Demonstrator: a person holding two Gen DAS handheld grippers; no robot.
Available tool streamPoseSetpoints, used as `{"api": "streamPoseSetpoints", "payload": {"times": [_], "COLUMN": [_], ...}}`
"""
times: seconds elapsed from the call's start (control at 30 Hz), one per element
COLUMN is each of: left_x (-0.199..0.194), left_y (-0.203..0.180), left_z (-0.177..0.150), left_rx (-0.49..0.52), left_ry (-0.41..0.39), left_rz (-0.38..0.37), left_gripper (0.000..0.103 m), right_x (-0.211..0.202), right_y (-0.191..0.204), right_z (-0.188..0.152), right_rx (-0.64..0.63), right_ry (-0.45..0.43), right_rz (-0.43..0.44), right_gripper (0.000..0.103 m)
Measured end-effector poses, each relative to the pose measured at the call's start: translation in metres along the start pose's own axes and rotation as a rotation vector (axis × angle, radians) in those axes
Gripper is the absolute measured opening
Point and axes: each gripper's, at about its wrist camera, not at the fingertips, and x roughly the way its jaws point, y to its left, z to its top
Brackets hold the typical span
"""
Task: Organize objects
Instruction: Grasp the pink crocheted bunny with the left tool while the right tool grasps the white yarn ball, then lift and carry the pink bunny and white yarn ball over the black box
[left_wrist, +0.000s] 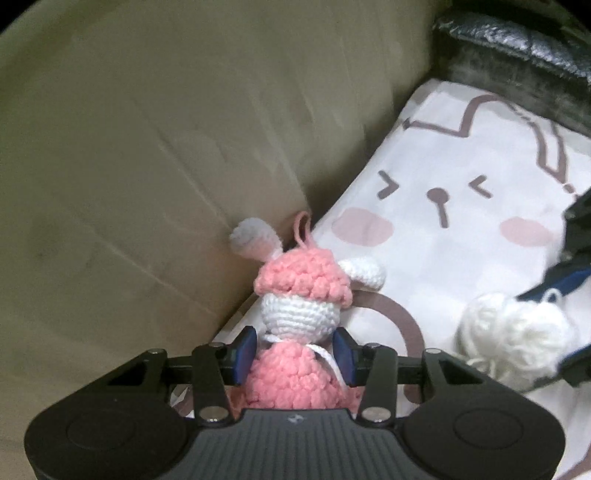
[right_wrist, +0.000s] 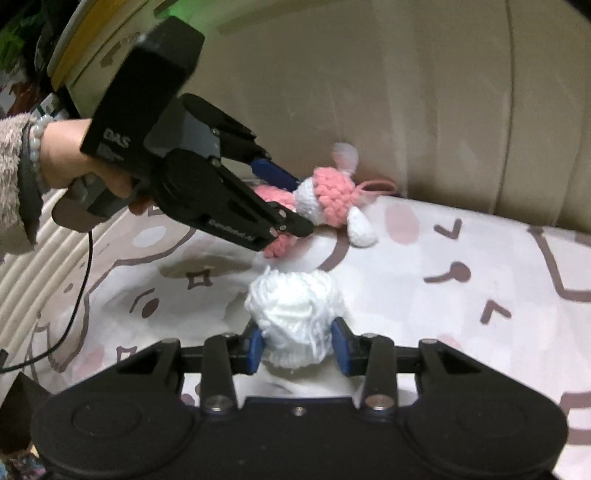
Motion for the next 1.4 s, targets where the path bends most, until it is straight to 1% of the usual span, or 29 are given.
{"api": "streamPoseSetpoints", "payload": {"times": [0.07, 0.17, 0.23, 0.3, 0.37, 0.43, 0.53, 0.57, 0.73, 0.93, 1.07, 1.23, 1.4], "left_x": [0.003, 0.001, -0.003, -0.009, -0.017, -0.025, -0.040, -0.046, -0.077, -0.121, -0.151, -0.195, -0.243], "left_y": [-0.001, 0.000, 0.001, 0.001, 0.001, 0.003, 0.007, 0.008, 0.005, 0.001, -0.002, -0.009, -0.018], "left_z": [-0.002, -0.008, -0.013, -0.018, -0.024, -0.031, -0.044, -0.048, -0.063, -0.080, -0.088, -0.096, -0.101], "left_rx": [-0.030, -0.078, -0.102, -0.128, -0.165, -0.211, -0.310, -0.339, -0.422, -0.521, -0.595, -0.637, -0.648], "left_ry": [-0.007, -0.034, -0.045, -0.052, -0.064, -0.076, -0.100, -0.106, -0.122, -0.141, -0.155, -0.171, -0.199], "left_rz": [0.021, 0.033, 0.044, 0.074, 0.088, 0.092, 0.075, 0.070, 0.072, 0.074, 0.087, 0.110, 0.131], "left_gripper": [0.047, 0.044, 0.036, 0.034, 0.032, 0.031, 0.031, 0.031, 0.031, 0.031, 0.031, 0.032, 0.032], "right_x": [-0.001, 0.002, 0.002, 0.001, 0.000, -0.003, -0.009, -0.012, -0.025, -0.039, -0.058, -0.086, -0.120], "right_y": [-0.001, -0.002, -0.003, -0.003, -0.004, -0.002, -0.001, 0.000, 0.006, 0.023, 0.036, 0.054, 0.075], "right_z": [0.000, -0.001, -0.002, -0.004, -0.005, -0.004, -0.002, -0.002, 0.001, -0.001, -0.001, 0.001, 0.005], "right_rx": [0.009, 0.020, 0.021, 0.021, 0.025, 0.029, 0.042, 0.045, 0.055, 0.035, 0.021, 0.016, 0.010], "right_ry": [0.001, -0.002, -0.003, -0.004, -0.008, -0.011, -0.014, -0.015, -0.011, 0.014, 0.017, 0.004, -0.026], "right_rz": [-0.001, -0.006, -0.012, -0.020, -0.030, -0.041, -0.059, -0.067, -0.114, -0.163, -0.192, -0.224, -0.247], "right_gripper": [0.039, 0.038, 0.038, 0.037, 0.036, 0.035, 0.035, 0.035, 0.035, 0.035, 0.035, 0.035, 0.035]}}
